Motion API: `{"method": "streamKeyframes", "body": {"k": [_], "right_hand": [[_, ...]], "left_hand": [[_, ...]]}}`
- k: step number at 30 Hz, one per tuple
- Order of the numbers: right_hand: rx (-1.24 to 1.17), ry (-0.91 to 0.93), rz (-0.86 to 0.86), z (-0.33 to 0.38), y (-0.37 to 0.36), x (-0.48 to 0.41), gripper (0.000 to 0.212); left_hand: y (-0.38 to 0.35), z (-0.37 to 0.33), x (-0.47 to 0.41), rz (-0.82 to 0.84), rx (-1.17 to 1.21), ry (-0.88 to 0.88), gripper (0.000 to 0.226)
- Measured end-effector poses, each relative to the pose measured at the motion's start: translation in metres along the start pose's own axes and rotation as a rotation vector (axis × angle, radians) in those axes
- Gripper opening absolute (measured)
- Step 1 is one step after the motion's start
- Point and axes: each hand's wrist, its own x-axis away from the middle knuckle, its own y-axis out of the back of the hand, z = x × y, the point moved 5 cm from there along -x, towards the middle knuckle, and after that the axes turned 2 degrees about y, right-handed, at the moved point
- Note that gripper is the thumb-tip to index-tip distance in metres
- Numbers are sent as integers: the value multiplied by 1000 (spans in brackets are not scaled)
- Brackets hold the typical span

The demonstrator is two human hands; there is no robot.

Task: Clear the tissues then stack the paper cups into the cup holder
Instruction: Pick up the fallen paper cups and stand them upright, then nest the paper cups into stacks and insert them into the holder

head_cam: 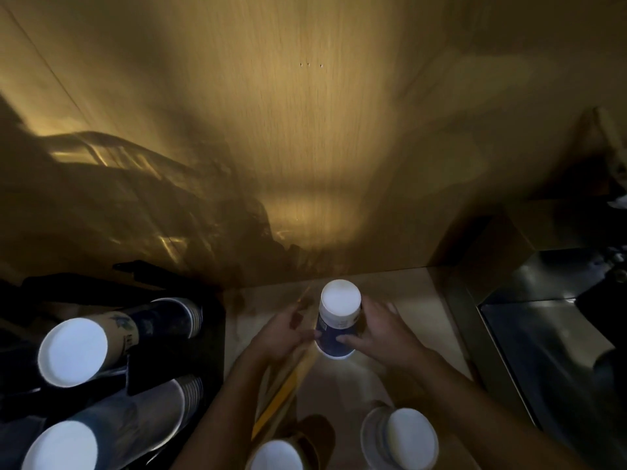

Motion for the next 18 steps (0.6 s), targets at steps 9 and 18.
{"method": "streamKeyframes", "body": {"k": [9,18], "right_hand": [[-2,38,31,39,67,5,54],[-250,141,-96,132,89,62,30]], "left_hand": [[31,-17,49,-112,106,27,56],[32,-28,114,-179,303,-21,45]]}}
